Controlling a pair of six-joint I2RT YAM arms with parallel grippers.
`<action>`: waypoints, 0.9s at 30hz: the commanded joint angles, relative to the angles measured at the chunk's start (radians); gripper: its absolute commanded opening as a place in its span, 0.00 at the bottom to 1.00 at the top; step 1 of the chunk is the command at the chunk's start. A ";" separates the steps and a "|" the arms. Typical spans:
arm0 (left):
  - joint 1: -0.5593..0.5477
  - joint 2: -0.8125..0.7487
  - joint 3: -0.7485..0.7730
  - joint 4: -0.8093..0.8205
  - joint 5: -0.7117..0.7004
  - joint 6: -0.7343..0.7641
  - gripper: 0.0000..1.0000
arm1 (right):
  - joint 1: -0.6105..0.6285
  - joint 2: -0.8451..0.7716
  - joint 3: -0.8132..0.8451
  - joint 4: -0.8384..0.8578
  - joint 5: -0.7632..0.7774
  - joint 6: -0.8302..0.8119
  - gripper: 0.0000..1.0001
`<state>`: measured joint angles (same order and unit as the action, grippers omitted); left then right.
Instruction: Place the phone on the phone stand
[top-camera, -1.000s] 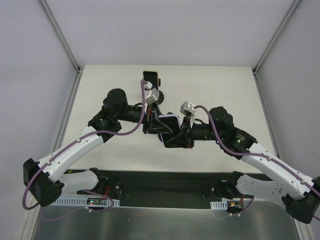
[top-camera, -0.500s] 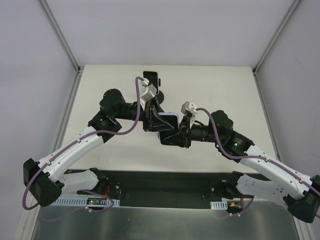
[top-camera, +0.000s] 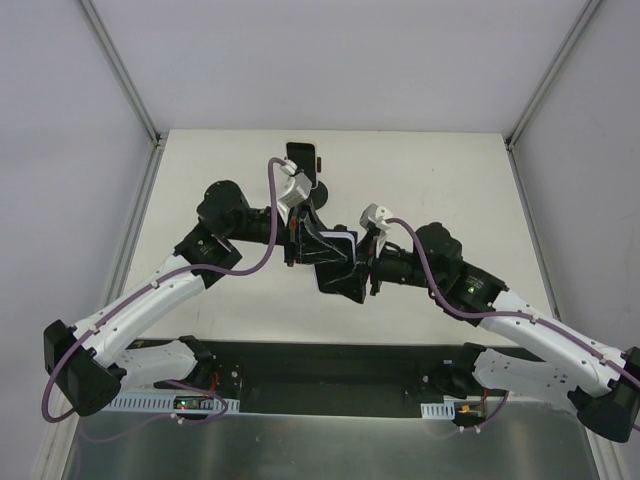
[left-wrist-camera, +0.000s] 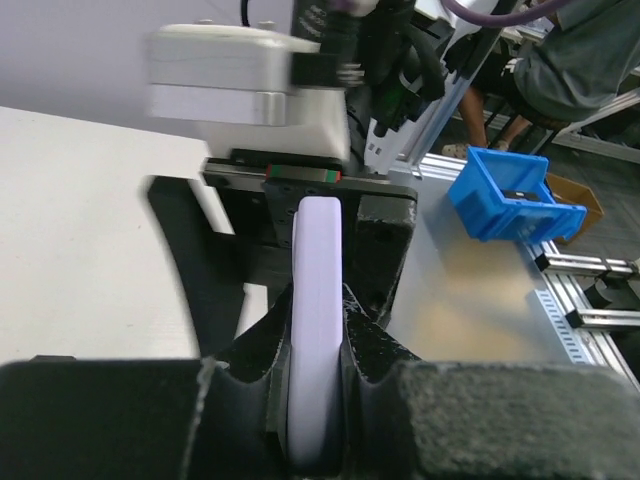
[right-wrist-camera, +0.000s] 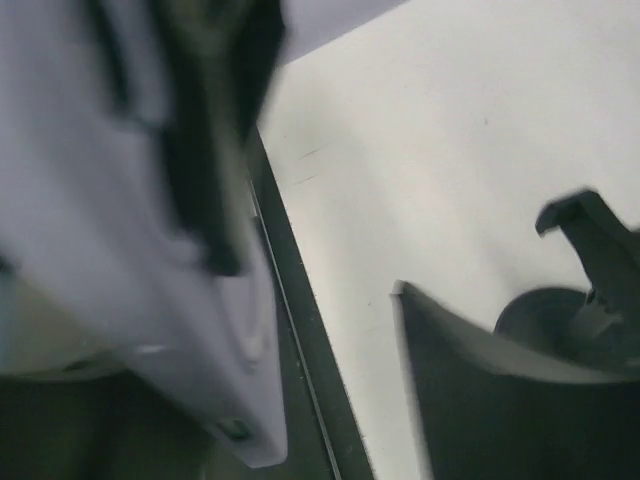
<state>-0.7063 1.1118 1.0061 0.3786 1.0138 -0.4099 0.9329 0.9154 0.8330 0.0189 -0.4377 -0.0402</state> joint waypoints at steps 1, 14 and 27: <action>-0.018 -0.102 0.037 -0.051 -0.070 0.112 0.00 | -0.013 -0.021 0.049 -0.146 0.210 -0.024 0.90; -0.019 -0.337 -0.043 -0.230 -0.791 0.321 0.00 | -0.017 -0.023 0.200 -0.531 0.771 0.137 0.91; -0.019 -0.357 -0.069 -0.224 -0.911 0.353 0.00 | 0.009 0.301 0.394 -0.565 0.818 0.194 0.46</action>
<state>-0.7204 0.7624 0.9211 0.0654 0.1287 -0.0834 0.9352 1.1839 1.1648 -0.5167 0.3382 0.1322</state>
